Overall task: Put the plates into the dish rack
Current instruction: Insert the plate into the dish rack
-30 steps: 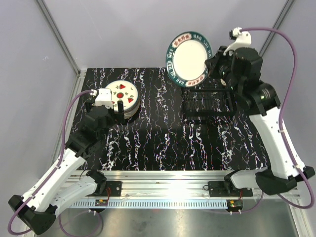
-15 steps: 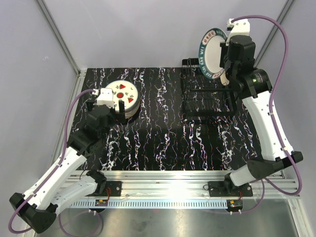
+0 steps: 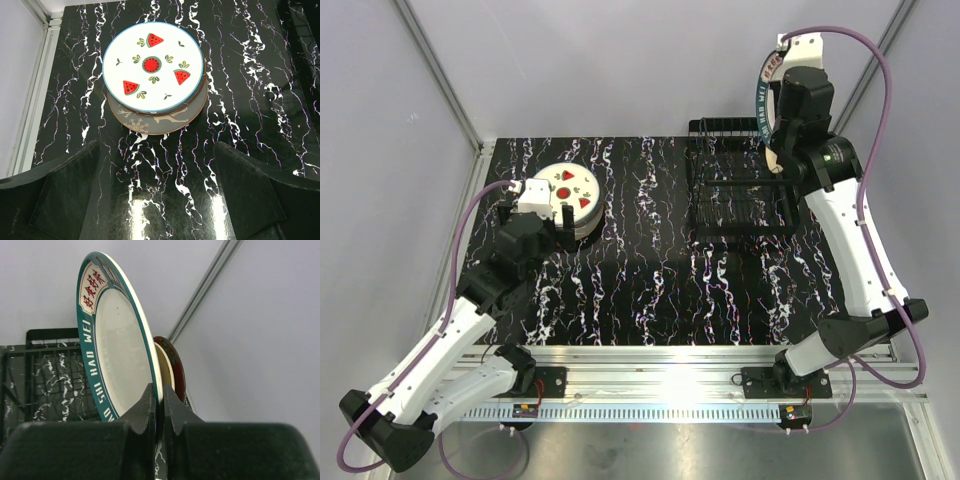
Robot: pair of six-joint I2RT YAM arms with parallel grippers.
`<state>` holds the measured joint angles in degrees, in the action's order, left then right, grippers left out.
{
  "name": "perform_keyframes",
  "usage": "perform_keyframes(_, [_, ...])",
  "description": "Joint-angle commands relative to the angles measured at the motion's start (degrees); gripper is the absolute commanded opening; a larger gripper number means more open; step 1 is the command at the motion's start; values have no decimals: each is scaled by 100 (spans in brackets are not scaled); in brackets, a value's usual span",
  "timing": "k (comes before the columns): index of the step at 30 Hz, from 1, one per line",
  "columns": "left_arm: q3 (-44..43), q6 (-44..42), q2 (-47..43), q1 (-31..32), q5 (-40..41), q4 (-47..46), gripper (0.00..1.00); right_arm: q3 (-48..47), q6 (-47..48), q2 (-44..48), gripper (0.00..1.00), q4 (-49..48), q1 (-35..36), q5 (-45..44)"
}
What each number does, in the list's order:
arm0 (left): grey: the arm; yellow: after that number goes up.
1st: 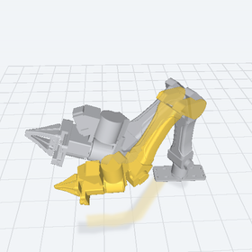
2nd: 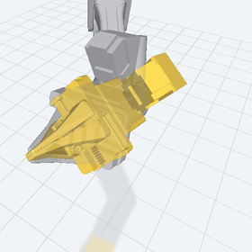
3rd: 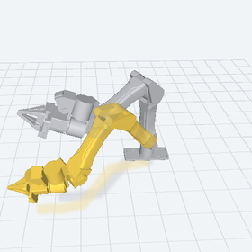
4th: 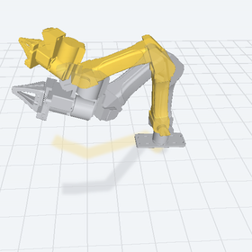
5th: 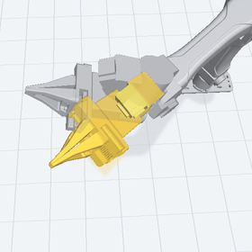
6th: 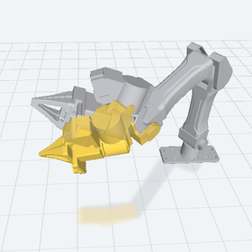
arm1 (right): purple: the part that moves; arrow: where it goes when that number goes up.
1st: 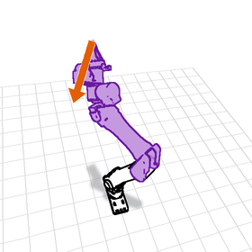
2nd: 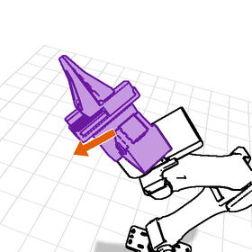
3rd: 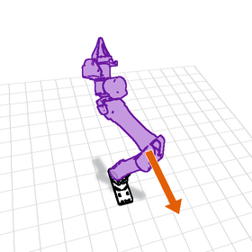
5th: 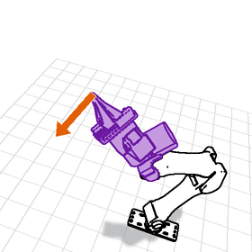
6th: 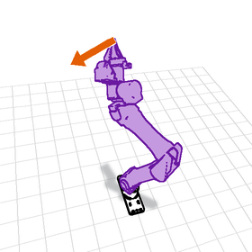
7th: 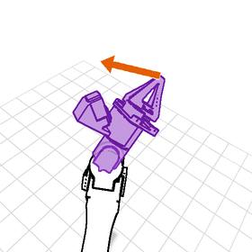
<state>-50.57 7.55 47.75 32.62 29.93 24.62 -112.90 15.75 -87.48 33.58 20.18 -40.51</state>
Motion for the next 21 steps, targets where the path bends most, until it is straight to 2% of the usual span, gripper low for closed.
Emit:
perform_keyframes(1, [-252,53,15,25,-110,-72,99,84,402,-41,0,-721,3,-413])
perform_keyframes(21, [-269,53,59,25,-198,-45,99,436,675,-498,0,-1030,-129,-519])
